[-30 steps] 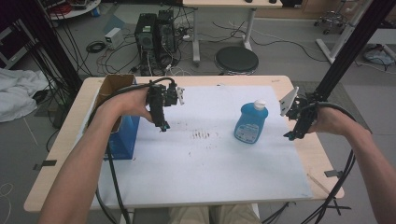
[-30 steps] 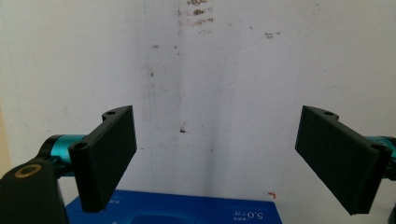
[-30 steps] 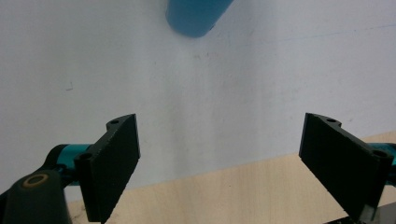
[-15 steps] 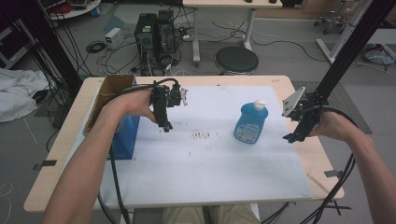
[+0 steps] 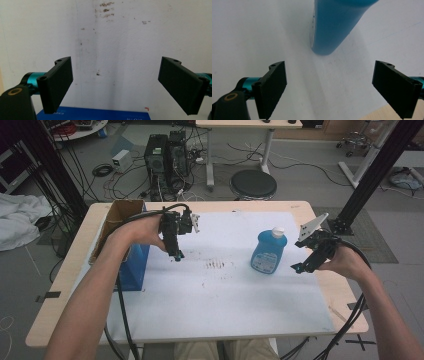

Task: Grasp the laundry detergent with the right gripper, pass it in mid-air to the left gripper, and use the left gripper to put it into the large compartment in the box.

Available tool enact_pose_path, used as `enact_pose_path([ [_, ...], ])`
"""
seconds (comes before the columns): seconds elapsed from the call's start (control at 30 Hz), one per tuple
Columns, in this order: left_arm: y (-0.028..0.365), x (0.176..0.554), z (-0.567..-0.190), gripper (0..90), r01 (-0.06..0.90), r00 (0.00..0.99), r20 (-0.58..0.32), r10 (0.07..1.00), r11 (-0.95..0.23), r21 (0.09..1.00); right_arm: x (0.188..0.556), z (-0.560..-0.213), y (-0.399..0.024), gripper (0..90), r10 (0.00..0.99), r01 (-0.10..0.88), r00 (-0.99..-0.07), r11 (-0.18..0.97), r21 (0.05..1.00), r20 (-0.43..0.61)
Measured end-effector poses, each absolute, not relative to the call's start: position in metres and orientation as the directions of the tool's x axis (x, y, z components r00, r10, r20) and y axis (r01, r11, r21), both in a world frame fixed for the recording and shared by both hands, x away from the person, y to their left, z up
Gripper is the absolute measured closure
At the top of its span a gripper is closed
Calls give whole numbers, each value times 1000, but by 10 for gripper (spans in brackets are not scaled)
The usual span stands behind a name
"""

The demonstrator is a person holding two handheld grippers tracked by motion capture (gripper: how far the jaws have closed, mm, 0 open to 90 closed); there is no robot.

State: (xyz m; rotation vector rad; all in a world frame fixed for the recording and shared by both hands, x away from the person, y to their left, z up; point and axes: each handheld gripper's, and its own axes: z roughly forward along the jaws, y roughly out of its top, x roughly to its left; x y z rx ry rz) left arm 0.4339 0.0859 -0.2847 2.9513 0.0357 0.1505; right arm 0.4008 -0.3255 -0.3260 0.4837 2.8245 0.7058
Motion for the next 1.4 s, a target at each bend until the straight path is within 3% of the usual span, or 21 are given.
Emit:
enact_pose_path([
  [0.6,88,433,-289,126,19,995,90,39,-978,209,403,-349,-316,115,524,369,-851,621,691,-17],
  [1.4,91,432,-292,126,26,995,89,46,-975,222,412,-382,-297,115,516,335,-857,531,778,16],
])
